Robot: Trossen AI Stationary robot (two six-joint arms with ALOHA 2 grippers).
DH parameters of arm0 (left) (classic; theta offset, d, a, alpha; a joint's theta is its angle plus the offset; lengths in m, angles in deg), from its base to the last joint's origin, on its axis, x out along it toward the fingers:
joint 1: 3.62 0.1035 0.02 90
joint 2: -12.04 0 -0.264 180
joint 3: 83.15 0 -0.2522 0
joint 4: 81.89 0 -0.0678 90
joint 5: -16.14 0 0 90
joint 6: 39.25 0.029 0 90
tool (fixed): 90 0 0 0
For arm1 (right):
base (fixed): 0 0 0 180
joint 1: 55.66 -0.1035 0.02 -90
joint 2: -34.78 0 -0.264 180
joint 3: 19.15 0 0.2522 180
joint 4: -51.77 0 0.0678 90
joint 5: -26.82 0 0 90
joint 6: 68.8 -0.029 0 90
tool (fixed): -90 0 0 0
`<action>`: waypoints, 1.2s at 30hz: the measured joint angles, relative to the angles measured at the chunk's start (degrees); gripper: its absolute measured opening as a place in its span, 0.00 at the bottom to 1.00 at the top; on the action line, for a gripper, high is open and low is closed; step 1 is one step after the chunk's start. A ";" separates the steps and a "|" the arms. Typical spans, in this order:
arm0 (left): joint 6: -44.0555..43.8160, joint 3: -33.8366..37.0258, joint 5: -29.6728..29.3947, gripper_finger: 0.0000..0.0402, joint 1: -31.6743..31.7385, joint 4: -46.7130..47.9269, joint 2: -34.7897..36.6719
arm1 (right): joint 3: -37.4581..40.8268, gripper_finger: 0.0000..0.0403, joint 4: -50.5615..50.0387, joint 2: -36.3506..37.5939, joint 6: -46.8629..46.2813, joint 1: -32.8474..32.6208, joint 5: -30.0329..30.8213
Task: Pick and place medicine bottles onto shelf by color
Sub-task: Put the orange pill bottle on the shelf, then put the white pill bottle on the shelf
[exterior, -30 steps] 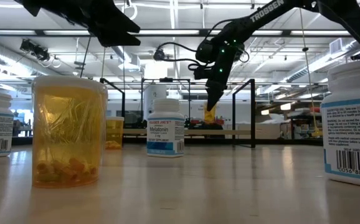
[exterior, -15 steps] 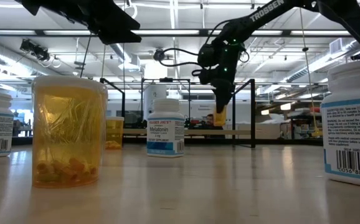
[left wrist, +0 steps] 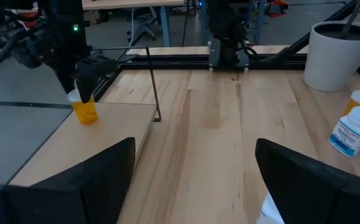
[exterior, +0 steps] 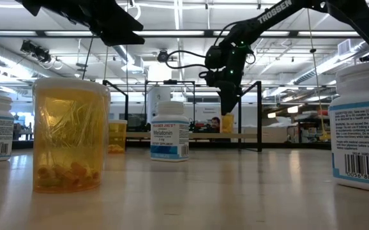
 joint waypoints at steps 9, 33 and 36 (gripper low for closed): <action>-0.01 0.00 0.00 0.84 0.00 0.00 0.00 | 0.00 0.63 0.16 0.00 0.02 -0.13 -0.06; 0.02 0.04 0.00 0.84 0.00 0.34 0.00 | -10.04 0.63 -3.65 -0.15 0.54 -6.18 1.35; 0.04 0.04 -0.02 0.84 0.00 0.61 0.00 | -13.87 0.63 -7.39 -0.10 -2.58 -8.87 0.73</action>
